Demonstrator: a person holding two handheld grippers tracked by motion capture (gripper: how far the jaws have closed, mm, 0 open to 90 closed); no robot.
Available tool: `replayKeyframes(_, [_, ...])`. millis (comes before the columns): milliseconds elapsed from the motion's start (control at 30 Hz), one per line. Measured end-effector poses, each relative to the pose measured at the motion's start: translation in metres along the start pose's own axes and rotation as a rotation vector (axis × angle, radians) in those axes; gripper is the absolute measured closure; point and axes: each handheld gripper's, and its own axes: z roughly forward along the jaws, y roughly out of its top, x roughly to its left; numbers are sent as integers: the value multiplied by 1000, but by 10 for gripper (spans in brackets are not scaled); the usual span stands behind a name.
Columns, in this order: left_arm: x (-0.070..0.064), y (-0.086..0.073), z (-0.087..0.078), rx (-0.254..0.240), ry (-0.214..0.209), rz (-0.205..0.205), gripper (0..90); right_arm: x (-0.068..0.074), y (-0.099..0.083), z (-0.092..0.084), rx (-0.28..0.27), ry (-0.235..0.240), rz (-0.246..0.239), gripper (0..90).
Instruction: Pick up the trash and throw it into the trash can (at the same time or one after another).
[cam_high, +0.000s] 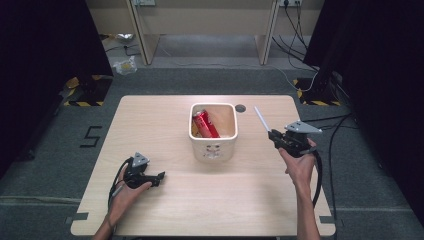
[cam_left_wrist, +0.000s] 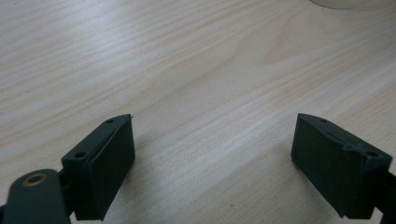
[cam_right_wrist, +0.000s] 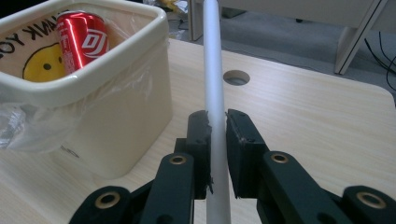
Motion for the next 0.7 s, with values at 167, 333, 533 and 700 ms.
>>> replayKeyframes(167, [0, 0, 0, 1, 0, 1, 126, 4, 11, 1, -11, 4, -12, 801])
replayKeyframes(333, [0, 0, 0, 0, 0, 0, 126, 8, 22, 4, -19, 10, -22, 800])
replayKeyframes(533, [0, 0, 0, 0, -1, 0, 126, 16, 39, 8, -29, 23, -40, 800])
replayKeyframes(700, [0, 0, 0, 1, 0, 1, 126, 22, 52, 11, -44, 37, -53, 800])
